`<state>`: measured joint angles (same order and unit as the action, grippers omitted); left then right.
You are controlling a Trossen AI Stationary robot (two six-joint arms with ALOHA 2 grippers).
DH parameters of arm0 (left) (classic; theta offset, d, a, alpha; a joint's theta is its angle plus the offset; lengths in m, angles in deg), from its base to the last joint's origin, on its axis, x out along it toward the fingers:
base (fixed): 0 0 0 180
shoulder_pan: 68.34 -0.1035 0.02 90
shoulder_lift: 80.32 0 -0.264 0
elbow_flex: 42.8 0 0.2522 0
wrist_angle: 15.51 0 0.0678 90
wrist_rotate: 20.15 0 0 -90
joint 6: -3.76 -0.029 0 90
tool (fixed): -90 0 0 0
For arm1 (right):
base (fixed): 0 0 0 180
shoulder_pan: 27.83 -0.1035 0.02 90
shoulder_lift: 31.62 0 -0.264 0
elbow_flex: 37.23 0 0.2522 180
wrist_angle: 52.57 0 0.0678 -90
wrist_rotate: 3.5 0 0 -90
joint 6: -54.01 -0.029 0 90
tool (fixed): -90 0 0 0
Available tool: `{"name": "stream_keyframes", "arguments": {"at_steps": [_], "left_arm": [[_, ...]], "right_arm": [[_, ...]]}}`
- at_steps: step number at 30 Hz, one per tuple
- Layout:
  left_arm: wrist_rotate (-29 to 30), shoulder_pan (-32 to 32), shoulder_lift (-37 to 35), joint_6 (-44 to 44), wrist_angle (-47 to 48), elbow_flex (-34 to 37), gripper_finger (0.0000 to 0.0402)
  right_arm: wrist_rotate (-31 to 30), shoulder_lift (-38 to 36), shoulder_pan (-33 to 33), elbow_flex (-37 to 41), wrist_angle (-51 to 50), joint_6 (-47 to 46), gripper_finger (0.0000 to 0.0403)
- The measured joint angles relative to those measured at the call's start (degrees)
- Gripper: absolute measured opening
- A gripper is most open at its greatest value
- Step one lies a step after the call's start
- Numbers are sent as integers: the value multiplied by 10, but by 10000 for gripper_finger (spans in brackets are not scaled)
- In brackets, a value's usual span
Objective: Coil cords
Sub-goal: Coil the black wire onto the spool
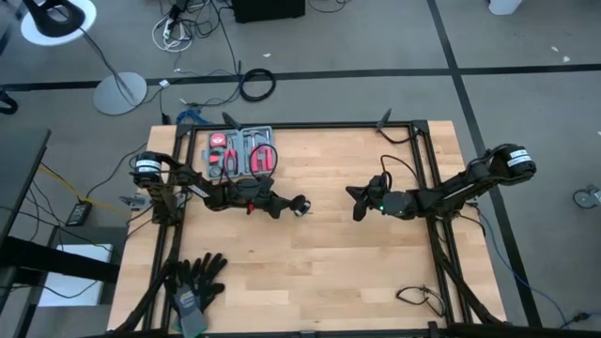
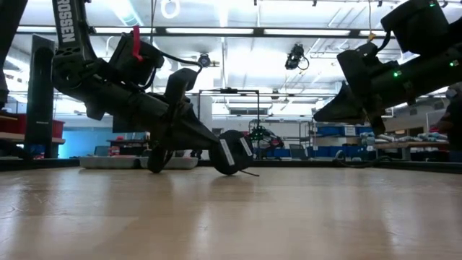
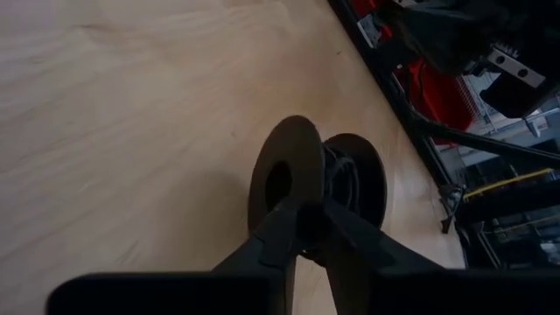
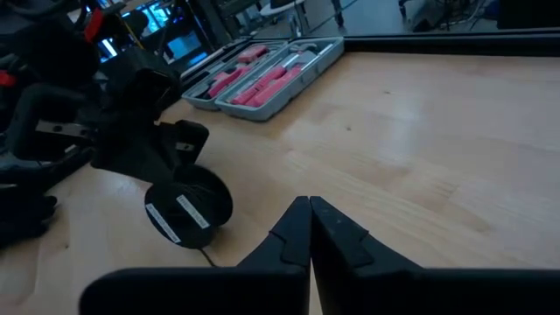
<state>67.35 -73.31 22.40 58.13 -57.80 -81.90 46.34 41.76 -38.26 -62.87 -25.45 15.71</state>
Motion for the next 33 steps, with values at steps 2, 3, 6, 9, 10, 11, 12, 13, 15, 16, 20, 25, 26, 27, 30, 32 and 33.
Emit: {"name": "stream_keyframes", "arguments": {"at_steps": [2, 3, 6, 9, 10, 11, 12, 13, 15, 16, 20, 25, 26, 27, 30, 32, 33], "left_arm": [[-3, 0, 0, -1, 1, 0, 61], [-4, 0, 0, -1, 1, 0, 63], [-12, -4, 0, -4, 2, 0, 67], [-26, -14, 0, -5, 2, 0, 70], [-34, -18, 0, -4, 2, 0, 70], [-41, -23, 0, -4, 2, 1, 71], [-49, -28, 0, -4, 2, 1, 71], [-59, -33, 0, -4, 2, 1, 71], [-79, -44, 0, -2, 3, 1, 71], [-89, -49, 0, -1, 3, 1, 71], [-126, -68, 0, 0, 2, 1, 71], [-151, -85, 1, -5, -28, 7, 71], [-152, -89, 2, -7, -43, 11, 71], [-153, -92, 3, -13, -60, 16, 71], [-134, -108, 3, -30, -103, 37, 70], [-127, -117, 1, -31, -125, 55, 69], [-127, -120, 1, -35, -139, 65, 68]], "right_arm": [[0, 0, 0, 0, 0, 0, 3], [0, 0, 0, 0, 0, 0, 2], [0, 0, 0, 0, 0, 0, 3], [0, 0, 0, 0, 0, 0, 6], [0, 0, 0, 0, 0, 0, 7], [0, 0, 0, 0, 0, 0, 7], [0, 0, 0, 0, 0, 0, 7], [0, 0, 0, 0, 0, 0, 6], [1, 0, 0, 0, 0, 0, 4], [4, 0, 0, 0, 0, 0, 3], [14, 0, 0, 0, 0, 0, 3], [14, 0, 0, 0, 0, 0, 8], [14, 0, 0, 0, 0, 0, 7], [14, 0, 0, 0, 0, 0, 6], [14, 0, 0, 0, 0, 0, 3], [17, 0, 0, 0, 0, 0, 2], [27, 0, 0, 0, 3, 0, 1]]}}
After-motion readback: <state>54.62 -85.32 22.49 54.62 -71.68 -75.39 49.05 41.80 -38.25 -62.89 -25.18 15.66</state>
